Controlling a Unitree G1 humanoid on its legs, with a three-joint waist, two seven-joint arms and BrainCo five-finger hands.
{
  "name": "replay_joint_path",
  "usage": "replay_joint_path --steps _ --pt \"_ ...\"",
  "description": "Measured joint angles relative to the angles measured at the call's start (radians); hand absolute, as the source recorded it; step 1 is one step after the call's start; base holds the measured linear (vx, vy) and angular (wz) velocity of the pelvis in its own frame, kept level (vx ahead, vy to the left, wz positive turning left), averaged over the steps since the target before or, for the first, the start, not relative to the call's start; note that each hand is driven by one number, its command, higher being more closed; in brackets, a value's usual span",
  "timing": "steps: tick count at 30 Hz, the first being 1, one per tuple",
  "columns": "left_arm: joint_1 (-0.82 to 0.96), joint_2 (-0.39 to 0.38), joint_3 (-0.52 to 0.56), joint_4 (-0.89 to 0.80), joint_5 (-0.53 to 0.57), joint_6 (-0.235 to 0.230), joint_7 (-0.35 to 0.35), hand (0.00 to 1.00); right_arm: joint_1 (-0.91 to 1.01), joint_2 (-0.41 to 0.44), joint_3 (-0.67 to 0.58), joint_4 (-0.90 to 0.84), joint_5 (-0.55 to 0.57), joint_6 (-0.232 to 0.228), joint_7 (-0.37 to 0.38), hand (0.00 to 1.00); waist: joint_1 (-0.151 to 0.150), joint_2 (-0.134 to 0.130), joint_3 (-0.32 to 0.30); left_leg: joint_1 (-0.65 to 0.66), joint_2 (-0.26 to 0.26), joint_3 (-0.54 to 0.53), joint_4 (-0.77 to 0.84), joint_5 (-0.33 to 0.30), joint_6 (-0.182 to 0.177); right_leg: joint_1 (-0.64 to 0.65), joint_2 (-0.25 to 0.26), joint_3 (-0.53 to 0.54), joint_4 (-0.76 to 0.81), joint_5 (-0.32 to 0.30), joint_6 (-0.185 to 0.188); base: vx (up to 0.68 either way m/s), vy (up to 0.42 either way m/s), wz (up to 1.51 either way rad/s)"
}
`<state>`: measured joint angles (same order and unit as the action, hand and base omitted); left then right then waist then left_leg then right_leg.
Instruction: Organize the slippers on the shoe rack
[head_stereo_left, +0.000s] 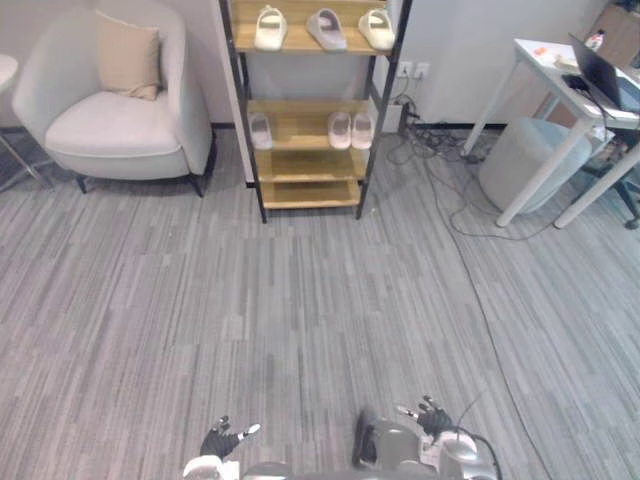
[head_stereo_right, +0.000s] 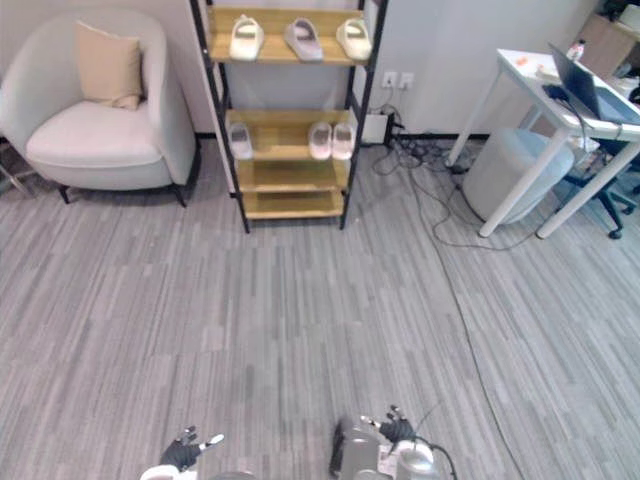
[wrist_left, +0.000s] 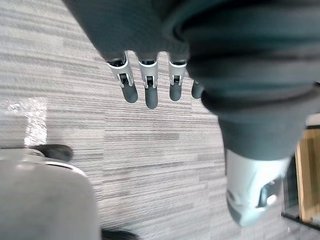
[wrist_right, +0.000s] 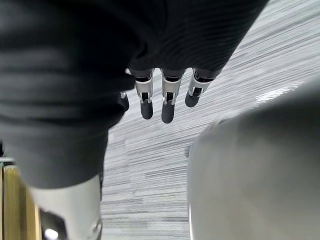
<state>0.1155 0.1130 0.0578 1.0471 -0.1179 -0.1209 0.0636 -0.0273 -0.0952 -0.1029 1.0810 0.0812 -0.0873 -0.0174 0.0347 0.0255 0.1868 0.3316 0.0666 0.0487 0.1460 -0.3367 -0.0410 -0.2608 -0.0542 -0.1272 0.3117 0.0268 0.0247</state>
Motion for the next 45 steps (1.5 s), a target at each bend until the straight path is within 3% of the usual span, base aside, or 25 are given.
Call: replay_joint_path --steps 2,3,4,5,8,10,12,13,15,16,17,18,19,21,23,25,26,29,32,34,35,38,40,42,45 --pt "0.0 -0.026 0.017 -0.003 0.001 -0.002 -0.002 0.0 0.007 -0.007 -0.013 0.0 -0.002 0.003 -0.001 0.0 -0.004 0.036 -0.011 -0.135 0.048 -0.038 0.3 0.003 -0.004 0.058 0.015 -0.054 -0.038 -0.049 -0.024 0.42 -0.251 0.53" --pt "-0.006 -0.045 0.045 -0.007 0.001 0.0 -0.003 0.0 0.013 -0.018 -0.013 -0.007 -0.001 0.006 -0.003 0.0 -0.004 0.056 -0.007 -0.205 0.082 -0.034 0.464 0.032 -0.017 0.097 0.038 -0.077 -0.065 -0.056 -0.03 0.44 -0.261 0.5" --pt "0.002 -0.064 0.081 -0.023 0.001 0.001 -0.003 0.0 0.023 -0.027 -0.011 -0.015 0.002 0.009 -0.006 0.0 -0.002 0.082 -0.006 -0.273 0.13 -0.018 0.631 0.112 -0.016 0.149 0.066 -0.092 -0.091 -0.072 -0.042 0.43 -0.19 0.3" --pt "0.013 -0.067 0.094 -0.037 0.001 0.001 -0.003 0.0 0.037 -0.026 -0.007 -0.024 0.007 0.009 -0.014 0.0 0.002 0.075 0.002 -0.321 0.173 0.001 0.76 0.187 -0.016 0.206 0.085 -0.092 -0.12 -0.087 -0.066 0.45 -0.146 0.21" --pt "0.016 -0.048 0.098 -0.059 0.002 0.0 -0.004 0.0 0.047 -0.01 -0.007 -0.035 0.038 0.012 -0.03 0.0 0.012 0.044 0.022 -0.454 0.194 0.08 0.92 0.115 -0.002 0.352 0.085 -0.091 -0.195 -0.127 -0.079 0.41 -0.136 0.16" --pt "0.013 -0.047 0.094 -0.074 0.001 -0.002 -0.003 0.0 0.038 -0.01 -0.007 -0.012 0.046 0.018 -0.031 0.0 0.03 0.04 0.024 -0.545 0.165 0.121 0.822 0.057 0.01 0.398 0.076 -0.087 -0.239 -0.135 -0.071 0.35 -0.057 -0.13" --pt "0.006 -0.037 0.082 -0.074 0.001 -0.002 -0.001 0.0 0.027 -0.003 -0.011 0.001 0.048 0.022 -0.036 0.0 0.038 0.022 0.036 -0.585 0.079 0.132 0.506 0.063 0.005 0.439 0.041 -0.084 -0.255 -0.157 -0.05 0.41 0.088 -0.16" --pt "0.006 -0.028 0.07 -0.074 0.001 -0.002 -0.001 0.0 0.028 0.004 -0.011 0.001 0.048 0.022 -0.039 0.0 0.043 0.011 0.037 -0.584 0.032 0.128 0.305 0.117 -0.006 0.454 0.019 -0.081 -0.261 -0.183 -0.038 0.38 0.12 -0.1" --pt "0.007 -0.028 0.049 -0.073 0.0 -0.002 0.0 0.0 0.027 0.008 -0.008 0.001 0.048 0.019 -0.042 0.0 0.059 0.016 0.033 -0.577 0.008 0.119 0.048 0.231 -0.016 0.487 0.015 -0.06 -0.276 -0.221 -0.007 0.48 0.204 -0.28" --pt "0.017 -0.018 0.038 -0.067 0.0 -0.002 0.0 0.0 0.028 0.013 -0.002 0.002 0.049 0.019 -0.044 0.0 0.073 0.005 0.027 -0.575 0.009 0.127 0.053 0.327 0.007 0.522 0.012 -0.046 -0.285 -0.252 0.016 0.61 0.265 -0.33" --pt "0.017 -0.007 0.037 -0.061 0.001 -0.001 -0.002 0.0 0.028 0.025 -0.002 0.003 0.049 0.019 -0.044 0.0 0.075 -0.007 0.019 -0.578 -0.002 0.132 0.079 0.338 0.022 0.533 -0.002 -0.045 -0.281 -0.272 0.023 0.55 0.219 -0.15" --pt "0.017 0.004 0.039 -0.059 0.0 0.0 -0.003 0.0 0.029 0.037 -0.001 0.003 0.048 0.019 -0.043 0.0 0.074 -0.029 0.012 -0.588 -0.015 0.133 0.11 0.337 0.026 0.539 -0.017 -0.045 -0.269 -0.285 0.025 0.47 0.11 0.06" --pt "0.011 0.026 0.038 -0.051 0.001 0.003 -0.003 0.0 0.041 0.058 0.0 0.005 0.047 0.019 -0.041 0.0 0.075 -0.072 -0.013 -0.607 -0.043 0.141 0.158 0.282 0.062 0.511 -0.048 -0.035 -0.185 -0.306 0.031 0.58 0.143 0.08" --pt "0.004 0.034 0.021 -0.032 0.001 0.004 -0.003 0.0 0.035 0.066 0.002 0.005 0.045 0.018 -0.039 0.0 0.076 -0.074 -0.015 -0.571 -0.047 0.145 0.188 0.224 0.075 0.417 -0.075 -0.007 0.084 -0.293 0.059 0.55 0.181 0.03" --pt "0.0 0.045 -0.003 -0.023 0.001 0.01 -0.002 0.0 0.033 0.064 0.0 0.004 0.042 0.017 -0.031 0.0 0.074 -0.077 -0.012 -0.452 -0.074 0.142 0.174 0.171 0.097 0.307 -0.132 -0.022 0.484 -0.236 0.135 0.58 0.201 0.13" --pt "-0.002 0.052 -0.03 -0.022 0.001 0.012 -0.003 0.0 0.034 0.059 0.0 0.004 0.037 0.015 -0.025 0.0 0.064 -0.069 -0.011 -0.325 -0.1 0.122 0.11 0.148 0.107 0.258 -0.181 -0.106 0.669 -0.261 0.078 0.63 0.128 0.42" --pt "-0.017 0.053 -0.055 -0.023 0.001 0.012 -0.004 0.0 0.029 0.053 0.007 -0.003 0.036 0.01 -0.022 0.0 0.048 -0.062 -0.009 -0.195 -0.102 0.084 0.013 0.149 0.107 0.195 -0.175 -0.204 0.636 -0.316 0.018 0.63 0.043 0.65" --pt "-0.028 0.047 -0.057 -0.022 0.001 0.012 -0.007 0.0 0.012 0.044 0.005 -0.016 0.037 -0.003 -0.022 0.0 0.02 -0.047 0.001 -0.115 -0.077 0.041 -0.044 0.143 0.097 0.074 -0.12 -0.243 0.297 -0.314 0.013 0.51 -0.034 0.58" --pt "-0.039 0.035 -0.055 -0.024 0.007 0.01 -0.007 0.0 0.002 0.031 0.006 -0.014 0.037 -0.002 -0.023 0.0 0.018 -0.036 0.02 -0.062 -0.048 0.024 -0.062 0.11 0.044 0.051 -0.063 -0.214 -0.096 -0.103 0.024 0.49 -0.123 0.51" --pt "-0.034 0.041 -0.052 -0.025 0.008 0.005 -0.006 0.0 0.007 0.032 0.006 -0.009 0.037 -0.001 -0.022 0.0 0.017 -0.052 0.026 -0.007 -0.05 0.019 -0.06 0.06 0.011 0.054 -0.067 -0.19 -0.156 -0.004 0.011 0.48 -0.208 0.59" --pt "-0.04 0.008 -0.046 -0.018 0.01 0.005 -0.007 0.0 0.005 0.008 0.0 -0.003 0.036 0.001 -0.022 0.0 0.012 -0.011 0.027 0.027 0.004 -0.012 -0.052 0.015 -0.01 0.064 -0.035 -0.202 -0.091 0.042 -0.038 0.73 -0.334 0.59" --pt "-0.047 -0.011 -0.034 -0.016 0.017 -0.001 -0.009 0.0 0.007 0.0 -0.013 -0.001 0.036 0.001 -0.022 0.0 0.011 0.021 0.028 -0.079 0.078 -0.029 0.195 0.022 -0.022 0.126 0.03 -0.256 -0.138 -0.002 -0.074 0.61 -0.322 0.35" --pt "-0.049 -0.016 -0.012 -0.021 0.018 -0.001 -0.01 0.0 0.015 0.0 -0.01 0.001 0.037 0.005 -0.023 0.0 0.013 0.025 0.03 -0.172 0.124 -0.027 0.455 0.082 -0.097 0.205 0.073 -0.256 -0.186 -0.031 -0.094 0.43 -0.204 0.06" --pt "-0.055 -0.023 0.004 -0.031 0.017 -0.002 -0.01 0.0 0.026 0.002 -0.009 0.001 0.038 0.006 -0.024 0.0 0.021 0.021 0.034 -0.267 0.169 0.018 0.685 0.064 -0.084 0.292 0.093 -0.249 -0.228 -0.059 -0.107 0.34 -0.121 -0.13" --pt "-0.064 -0.033 0.0 -0.053 0.017 -0.003 -0.009 0.0 0.023 0.012 -0.007 0.001 0.039 0.007 -0.025 0.0 0.027 0.003 0.042 -0.37 0.151 0.104 0.63 -0.019 -0.038 0.367 0.076 -0.216 -0.256 -0.071 -0.09 0.3 -0.024 -0.34"
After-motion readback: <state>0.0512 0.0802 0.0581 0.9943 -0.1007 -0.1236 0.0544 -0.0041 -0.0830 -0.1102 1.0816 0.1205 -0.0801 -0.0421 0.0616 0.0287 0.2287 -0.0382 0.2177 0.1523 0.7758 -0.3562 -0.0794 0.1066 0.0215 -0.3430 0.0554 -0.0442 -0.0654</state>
